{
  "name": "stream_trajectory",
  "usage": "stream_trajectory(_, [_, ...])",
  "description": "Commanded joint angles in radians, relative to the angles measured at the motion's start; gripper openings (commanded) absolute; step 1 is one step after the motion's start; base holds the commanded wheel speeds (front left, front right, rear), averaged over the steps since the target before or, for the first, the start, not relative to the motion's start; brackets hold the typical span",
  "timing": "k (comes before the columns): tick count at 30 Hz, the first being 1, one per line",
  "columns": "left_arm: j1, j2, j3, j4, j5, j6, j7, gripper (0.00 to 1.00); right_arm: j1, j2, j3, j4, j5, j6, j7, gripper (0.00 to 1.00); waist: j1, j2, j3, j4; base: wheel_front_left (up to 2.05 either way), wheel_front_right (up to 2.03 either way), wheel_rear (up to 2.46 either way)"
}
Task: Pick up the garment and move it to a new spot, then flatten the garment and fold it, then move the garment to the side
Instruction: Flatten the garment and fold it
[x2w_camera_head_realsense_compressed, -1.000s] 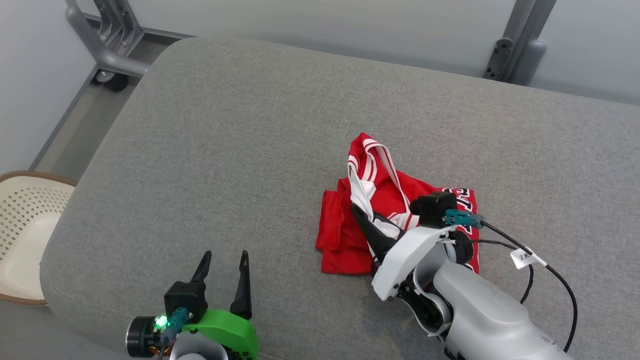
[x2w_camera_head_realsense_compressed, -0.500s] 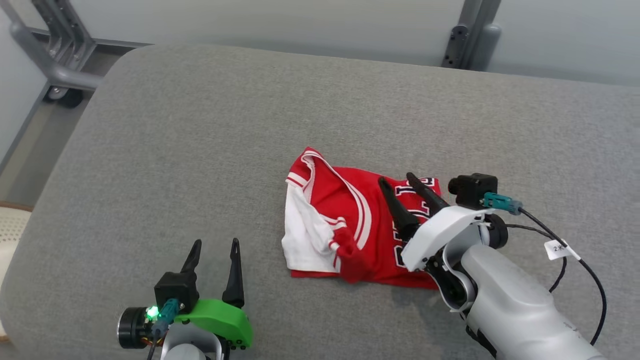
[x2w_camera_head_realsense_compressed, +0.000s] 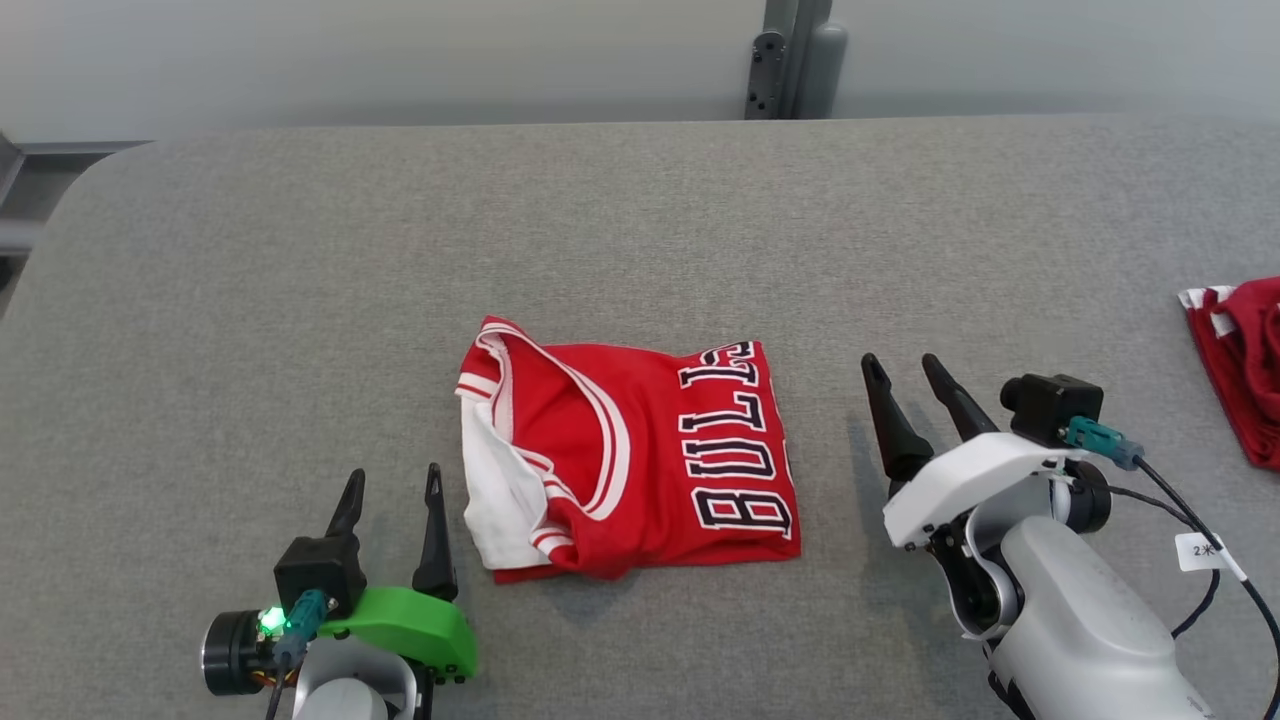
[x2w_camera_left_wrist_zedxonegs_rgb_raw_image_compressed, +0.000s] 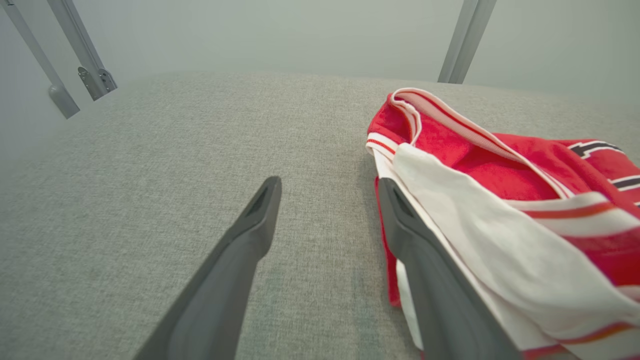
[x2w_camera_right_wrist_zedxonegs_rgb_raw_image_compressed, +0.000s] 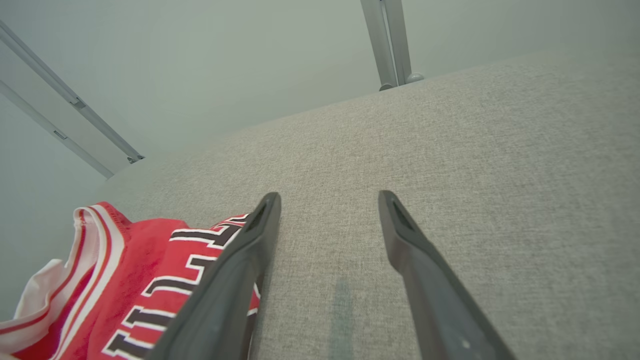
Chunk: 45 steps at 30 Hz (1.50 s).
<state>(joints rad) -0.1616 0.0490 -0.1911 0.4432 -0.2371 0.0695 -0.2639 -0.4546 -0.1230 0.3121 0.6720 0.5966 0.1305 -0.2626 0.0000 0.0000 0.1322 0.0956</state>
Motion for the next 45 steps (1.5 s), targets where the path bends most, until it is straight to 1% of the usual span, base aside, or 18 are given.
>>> stream_trajectory(1, [0.0,0.004,0.01,-0.004,0.007,0.002,0.0,1.0,0.022,0.004,-0.014,-0.006,-0.017,0.0,-0.002,1.0,0.0,0.0,-0.004,-0.036,0.0,0.0,0.0])
stream_trajectory(8, [0.029,0.004,0.055,-0.003,0.026,-0.003,0.0,1.0,0.075,0.026,-0.092,-0.028,-0.11,0.0,-0.002,1.0,0.0,0.0,-0.026,-0.085,0.0,0.0,0.0])
stream_trajectory(14, [0.057,0.004,0.084,-0.006,0.036,-0.004,0.0,1.0,0.138,0.045,-0.143,-0.056,-0.192,0.0,-0.002,1.0,0.0,0.0,-0.061,-0.108,0.0,0.0,0.0])
stream_trajectory(23, [0.103,0.004,0.114,0.003,0.055,-0.01,0.0,1.0,0.208,0.063,-0.168,-0.062,-0.235,0.0,-0.002,1.0,0.0,0.0,-0.118,-0.125,0.0,0.0,0.0])
stream_trajectory(31, [0.125,0.004,0.129,-0.017,0.097,-0.005,0.0,1.0,0.24,0.068,-0.19,-0.106,-0.332,0.0,-0.002,1.0,0.0,0.0,-0.135,-0.125,0.0,0.0,0.0])
stream_trajectory(40, [0.13,0.004,0.14,-0.03,0.11,-0.01,0.0,1.0,0.262,0.07,-0.223,-0.158,-0.438,0.0,-0.002,1.0,0.0,0.0,-0.129,-0.111,0.0,0.0,0.0])
stream_trajectory(45, [0.118,0.004,0.129,-0.033,0.104,-0.011,0.0,1.0,0.265,0.072,-0.187,-0.177,-0.45,0.0,-0.002,1.0,0.0,0.0,-0.115,-0.083,0.0,0.0,0.0])
